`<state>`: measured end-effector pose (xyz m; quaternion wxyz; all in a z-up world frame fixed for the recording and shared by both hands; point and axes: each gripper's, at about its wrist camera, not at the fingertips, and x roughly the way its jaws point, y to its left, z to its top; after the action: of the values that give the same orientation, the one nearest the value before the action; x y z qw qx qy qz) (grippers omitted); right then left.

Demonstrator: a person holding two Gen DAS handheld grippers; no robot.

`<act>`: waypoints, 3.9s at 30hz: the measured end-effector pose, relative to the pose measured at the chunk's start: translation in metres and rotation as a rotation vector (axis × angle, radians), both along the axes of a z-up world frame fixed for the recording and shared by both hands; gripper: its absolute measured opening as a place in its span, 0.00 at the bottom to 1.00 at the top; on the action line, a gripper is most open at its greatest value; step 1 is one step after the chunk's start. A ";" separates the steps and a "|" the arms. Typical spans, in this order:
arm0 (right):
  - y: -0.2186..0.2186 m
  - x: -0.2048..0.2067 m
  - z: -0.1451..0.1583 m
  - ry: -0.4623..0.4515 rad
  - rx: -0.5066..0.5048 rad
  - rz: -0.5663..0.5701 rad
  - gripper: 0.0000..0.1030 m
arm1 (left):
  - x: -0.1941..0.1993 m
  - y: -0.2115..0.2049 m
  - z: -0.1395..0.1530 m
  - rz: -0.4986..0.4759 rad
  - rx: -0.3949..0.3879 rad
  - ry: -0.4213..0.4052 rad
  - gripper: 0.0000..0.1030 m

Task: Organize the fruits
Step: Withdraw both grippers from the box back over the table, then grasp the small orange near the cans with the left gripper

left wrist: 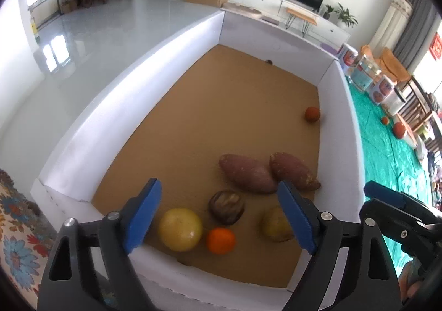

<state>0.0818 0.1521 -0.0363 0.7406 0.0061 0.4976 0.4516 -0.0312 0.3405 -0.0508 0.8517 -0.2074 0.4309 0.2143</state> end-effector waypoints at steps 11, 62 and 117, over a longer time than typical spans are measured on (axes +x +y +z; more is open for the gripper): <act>-0.231 0.051 -0.052 -0.193 -0.304 -0.471 0.99 | 0.053 -0.153 0.043 -0.382 -0.016 -0.146 0.92; -0.337 0.050 -0.091 -0.298 -0.392 -0.832 0.99 | 0.145 -0.296 -0.091 -0.537 0.112 -0.022 0.93; -0.359 0.062 -0.101 -0.137 -0.202 -0.800 1.00 | 0.489 -0.369 -0.092 -0.674 0.167 -0.082 0.73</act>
<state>0.1441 -0.2069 -0.1369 0.8859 0.0958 0.4473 0.0766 0.4582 -0.0287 -0.1423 0.9053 0.0085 0.4214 -0.0530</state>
